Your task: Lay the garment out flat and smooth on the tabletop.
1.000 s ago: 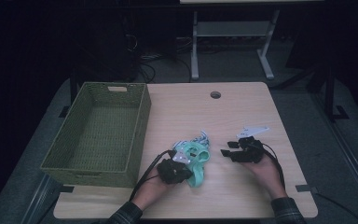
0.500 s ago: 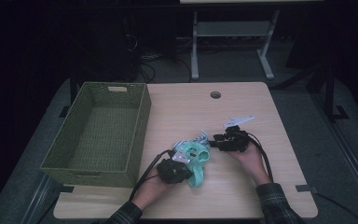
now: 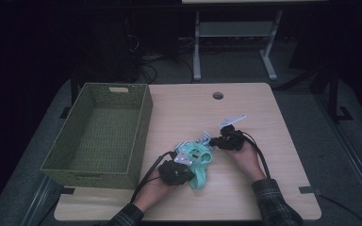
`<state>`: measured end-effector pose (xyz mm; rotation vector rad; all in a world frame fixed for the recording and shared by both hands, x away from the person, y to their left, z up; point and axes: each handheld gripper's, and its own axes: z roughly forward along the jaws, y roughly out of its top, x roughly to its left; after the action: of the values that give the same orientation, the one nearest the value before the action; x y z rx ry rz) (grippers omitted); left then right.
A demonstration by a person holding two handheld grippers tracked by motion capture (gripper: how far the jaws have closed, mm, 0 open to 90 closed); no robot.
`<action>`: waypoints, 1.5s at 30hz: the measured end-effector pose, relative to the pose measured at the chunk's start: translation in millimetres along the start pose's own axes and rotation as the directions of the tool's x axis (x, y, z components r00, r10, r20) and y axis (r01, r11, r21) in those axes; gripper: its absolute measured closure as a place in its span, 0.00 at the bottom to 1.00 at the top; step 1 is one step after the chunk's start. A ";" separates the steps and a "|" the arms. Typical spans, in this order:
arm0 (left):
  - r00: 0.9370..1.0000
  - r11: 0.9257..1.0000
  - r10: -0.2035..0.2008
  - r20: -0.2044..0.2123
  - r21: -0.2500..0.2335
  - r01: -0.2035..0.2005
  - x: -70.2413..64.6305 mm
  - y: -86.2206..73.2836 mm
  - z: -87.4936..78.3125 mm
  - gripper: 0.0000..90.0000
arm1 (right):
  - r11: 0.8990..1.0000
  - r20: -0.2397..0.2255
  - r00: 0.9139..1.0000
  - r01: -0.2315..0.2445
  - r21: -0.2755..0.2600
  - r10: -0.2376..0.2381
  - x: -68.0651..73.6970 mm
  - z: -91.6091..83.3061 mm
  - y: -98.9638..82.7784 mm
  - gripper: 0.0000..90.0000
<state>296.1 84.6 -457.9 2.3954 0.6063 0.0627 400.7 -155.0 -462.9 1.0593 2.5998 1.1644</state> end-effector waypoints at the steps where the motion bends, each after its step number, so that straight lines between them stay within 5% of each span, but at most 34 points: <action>1: 1.000 1.000 0.000 0.000 0.000 0.000 -0.2 0.0 0.0 0.98 | 1.000 0.003 1.000 0.011 -0.005 -0.011 -0.1 -1.3 -0.3 0.98; 31: 1.000 1.000 -0.010 0.003 -0.004 0.010 0.0 -0.8 -0.2 0.98 | 0.997 0.154 0.986 -0.058 -0.059 0.067 -30.2 -71.2 -38.8 0.98; 39: 1.000 1.000 -0.005 0.005 0.002 0.005 0.7 -1.2 -1.0 0.98 | 0.991 0.194 0.974 -0.102 -0.084 0.116 -42.2 -91.4 -55.2 0.98; 45: 1.000 1.000 -0.005 0.005 0.001 0.005 0.9 -1.4 -1.2 0.98 | 0.986 0.248 0.956 -0.141 -0.089 0.159 -53.4 -110.0 -71.3 0.98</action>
<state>296.1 86.7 -457.9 2.3946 0.6099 0.0544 362.4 -290.0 -444.4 1.3146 2.3008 1.0601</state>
